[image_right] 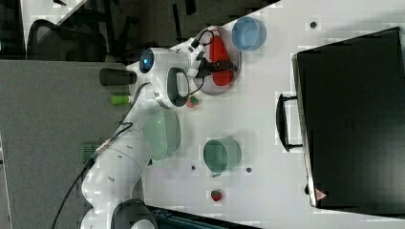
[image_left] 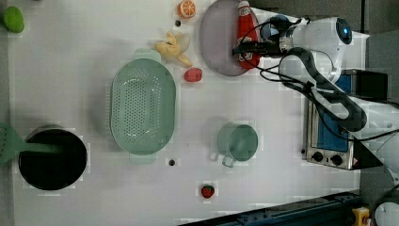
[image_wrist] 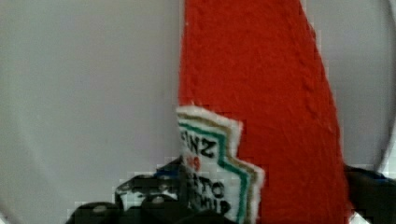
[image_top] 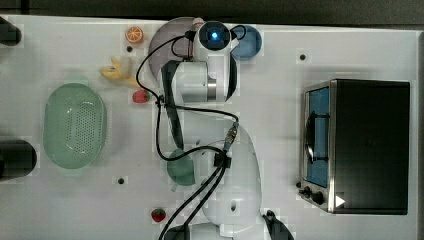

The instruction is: Pick ketchup from plate and place it on table.

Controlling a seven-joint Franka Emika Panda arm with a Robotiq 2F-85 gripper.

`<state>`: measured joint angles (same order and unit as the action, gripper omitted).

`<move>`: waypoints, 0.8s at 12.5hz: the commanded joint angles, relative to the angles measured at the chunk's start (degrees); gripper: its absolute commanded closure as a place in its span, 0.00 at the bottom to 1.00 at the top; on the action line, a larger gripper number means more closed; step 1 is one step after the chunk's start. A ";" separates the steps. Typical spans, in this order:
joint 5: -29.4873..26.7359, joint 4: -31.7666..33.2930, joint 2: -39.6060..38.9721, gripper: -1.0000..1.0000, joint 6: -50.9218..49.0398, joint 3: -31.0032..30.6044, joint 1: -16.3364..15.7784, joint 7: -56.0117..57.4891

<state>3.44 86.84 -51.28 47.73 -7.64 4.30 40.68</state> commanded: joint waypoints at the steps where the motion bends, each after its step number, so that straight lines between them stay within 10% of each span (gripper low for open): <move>1: 0.64 -1.58 0.47 0.16 1.29 -0.02 -0.29 2.31; 3: 0.64 -1.74 0.53 0.40 1.40 -0.09 -0.33 2.30; 10: -0.23 -3.20 8.15 0.40 -1.83 -0.89 -0.27 -1.74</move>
<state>3.26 85.50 -49.49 46.52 -7.88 4.09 40.51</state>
